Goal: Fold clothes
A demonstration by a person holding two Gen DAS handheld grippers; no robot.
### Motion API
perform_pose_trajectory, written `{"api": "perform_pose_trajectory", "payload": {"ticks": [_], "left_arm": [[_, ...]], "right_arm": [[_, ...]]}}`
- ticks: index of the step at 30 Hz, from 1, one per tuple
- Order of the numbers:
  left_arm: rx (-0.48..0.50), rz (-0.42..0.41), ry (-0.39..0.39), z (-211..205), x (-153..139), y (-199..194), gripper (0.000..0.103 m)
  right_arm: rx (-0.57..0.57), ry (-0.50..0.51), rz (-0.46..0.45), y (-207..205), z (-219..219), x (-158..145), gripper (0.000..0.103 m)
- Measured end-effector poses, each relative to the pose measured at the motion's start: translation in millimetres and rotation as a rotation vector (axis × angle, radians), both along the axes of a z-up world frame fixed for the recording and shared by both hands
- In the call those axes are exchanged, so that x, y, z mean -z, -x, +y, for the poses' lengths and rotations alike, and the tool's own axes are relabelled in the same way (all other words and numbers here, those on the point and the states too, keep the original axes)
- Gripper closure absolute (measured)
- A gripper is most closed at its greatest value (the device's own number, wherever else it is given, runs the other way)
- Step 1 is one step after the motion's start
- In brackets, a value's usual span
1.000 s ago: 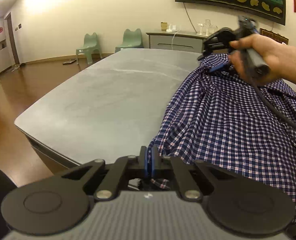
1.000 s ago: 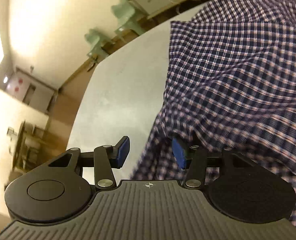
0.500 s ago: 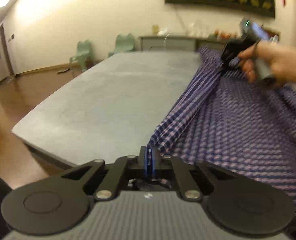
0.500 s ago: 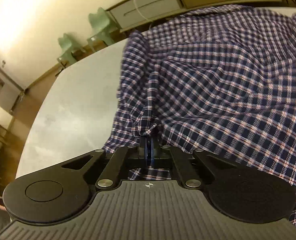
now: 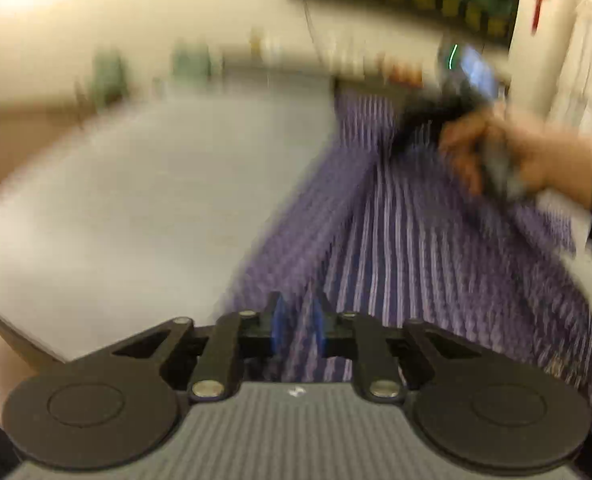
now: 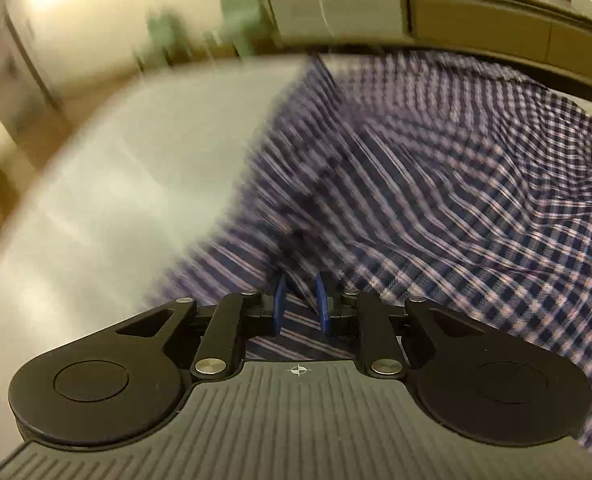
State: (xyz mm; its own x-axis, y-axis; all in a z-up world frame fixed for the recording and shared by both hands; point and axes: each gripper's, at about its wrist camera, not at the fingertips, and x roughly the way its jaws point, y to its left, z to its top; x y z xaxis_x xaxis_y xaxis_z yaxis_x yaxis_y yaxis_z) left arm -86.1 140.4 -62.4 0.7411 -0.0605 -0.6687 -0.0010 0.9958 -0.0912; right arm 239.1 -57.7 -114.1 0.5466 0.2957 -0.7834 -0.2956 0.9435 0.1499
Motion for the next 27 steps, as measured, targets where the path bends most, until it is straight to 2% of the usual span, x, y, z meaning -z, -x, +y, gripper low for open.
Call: {"api": "perform_pose_trajectory", "payload": {"ticks": [1,2,5,7,10,11,13,14,15,16,18,22,25,27], "left_arm": [[0.006,0.046,0.008,2,7,-8,0.091],[0.013,0.046,-0.017,2,5,-8,0.091],[0.045,-0.054,-0.024,-1,-26,-15,0.089],[0.083,-0.108,-0.006,-6,-45,-38,0.089],[0.150,-0.123,0.030,-14,-57,-92,0.088],[0.178,-0.105,0.042,-18,-53,-109,0.087],[0.194,-0.032,0.048,-22,-32,-136,0.088],[0.198,0.010,0.061,-23,-21,-142,0.088],[0.199,0.050,0.088,-21,-12,-146,0.088],[0.192,0.089,0.108,-18,-4,-149,0.088],[0.188,0.095,0.100,-19,2,-145,0.090],[0.186,0.084,0.069,-23,9,-135,0.091],[0.184,0.080,0.057,-24,12,-131,0.091],[0.159,0.085,0.057,-24,11,-127,0.091]], "right_arm": [[-0.009,0.009,0.007,-2,-2,-6,0.088],[-0.024,-0.003,-0.013,-2,-5,-17,0.087],[-0.052,-0.011,-0.110,-8,-9,-49,0.063],[-0.066,0.004,-0.148,-26,-1,-63,0.061],[-0.093,0.027,-0.165,-62,23,-67,0.060],[-0.105,0.048,-0.155,-74,33,-62,0.059],[-0.126,0.100,-0.126,-100,53,-47,0.062],[-0.126,0.152,-0.103,-117,62,-35,0.071],[-0.128,0.195,-0.079,-128,68,-26,0.090],[-0.128,0.231,-0.058,-135,71,-19,0.094],[-0.129,0.265,-0.081,-149,77,-9,0.095],[-0.085,0.258,-0.125,-176,82,-3,0.095],[-0.069,0.262,-0.092,-195,85,-2,0.095],[-0.037,0.177,-0.112,-187,65,-19,0.090]]}}
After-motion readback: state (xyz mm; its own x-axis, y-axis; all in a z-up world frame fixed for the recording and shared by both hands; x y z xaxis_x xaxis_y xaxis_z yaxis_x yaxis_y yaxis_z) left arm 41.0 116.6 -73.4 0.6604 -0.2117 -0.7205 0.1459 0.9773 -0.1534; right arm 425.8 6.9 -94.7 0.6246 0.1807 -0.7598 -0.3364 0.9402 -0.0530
